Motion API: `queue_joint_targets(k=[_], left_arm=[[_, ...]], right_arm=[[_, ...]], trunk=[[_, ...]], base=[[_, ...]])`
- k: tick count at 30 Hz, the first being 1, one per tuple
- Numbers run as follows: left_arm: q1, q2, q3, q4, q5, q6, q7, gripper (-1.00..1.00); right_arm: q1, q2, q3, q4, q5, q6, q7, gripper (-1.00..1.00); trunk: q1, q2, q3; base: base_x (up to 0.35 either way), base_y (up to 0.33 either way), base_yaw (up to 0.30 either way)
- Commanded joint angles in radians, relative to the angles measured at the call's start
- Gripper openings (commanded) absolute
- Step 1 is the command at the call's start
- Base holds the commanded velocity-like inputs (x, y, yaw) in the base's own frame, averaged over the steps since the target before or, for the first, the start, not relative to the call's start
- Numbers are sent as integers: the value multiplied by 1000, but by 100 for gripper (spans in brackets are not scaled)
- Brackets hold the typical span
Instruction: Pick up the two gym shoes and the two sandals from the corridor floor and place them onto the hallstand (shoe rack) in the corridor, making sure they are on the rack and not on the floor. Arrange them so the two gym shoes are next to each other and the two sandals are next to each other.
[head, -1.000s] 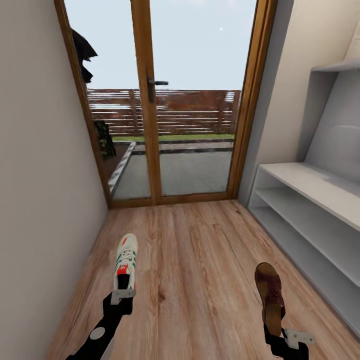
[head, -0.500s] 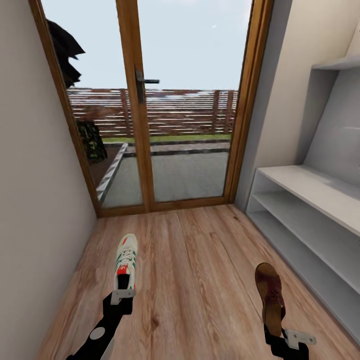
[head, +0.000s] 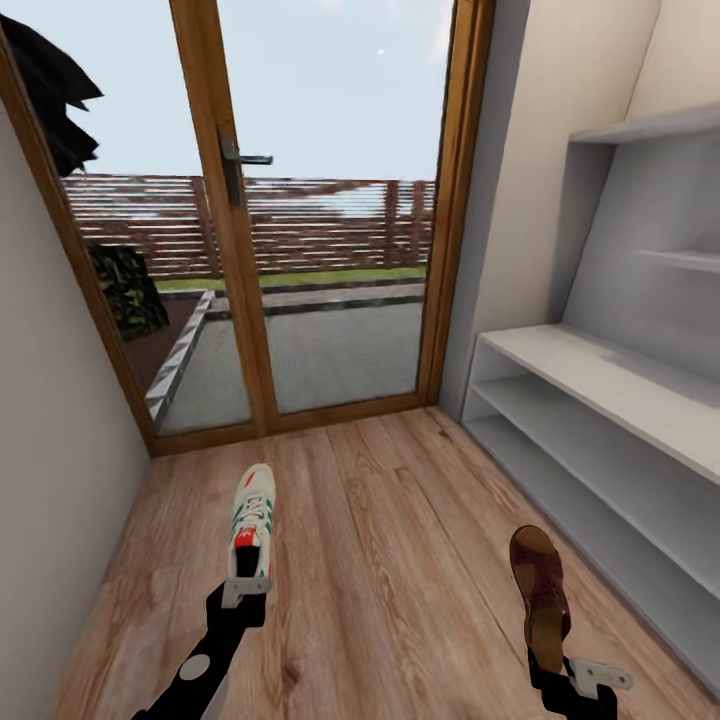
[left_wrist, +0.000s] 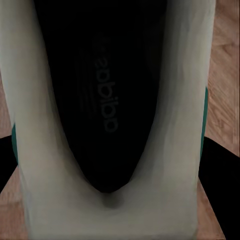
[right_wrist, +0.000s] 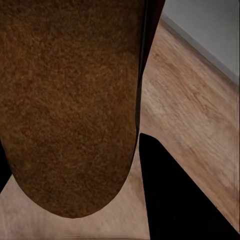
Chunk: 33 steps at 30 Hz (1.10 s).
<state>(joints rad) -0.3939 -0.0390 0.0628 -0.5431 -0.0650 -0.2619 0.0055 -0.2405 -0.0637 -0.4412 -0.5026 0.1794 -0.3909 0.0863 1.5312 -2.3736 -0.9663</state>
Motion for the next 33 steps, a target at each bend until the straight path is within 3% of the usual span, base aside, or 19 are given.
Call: queue_joint_targets(k=[1, 33], left_arm=[[0, -1, 5, 0, -7, -4, 1, -100], [3, -1, 6, 0, -7, -5, -1, -100]], right_arm=[[-1, 1, -8, 1, 3, -3, 8, -100], [-2, 1, -8, 2, 3, -3, 7, -100]], trunk=[[0, 0, -1], [0, 0, -1]], base=[[3, 2, -267], [-35, 26, -267]])
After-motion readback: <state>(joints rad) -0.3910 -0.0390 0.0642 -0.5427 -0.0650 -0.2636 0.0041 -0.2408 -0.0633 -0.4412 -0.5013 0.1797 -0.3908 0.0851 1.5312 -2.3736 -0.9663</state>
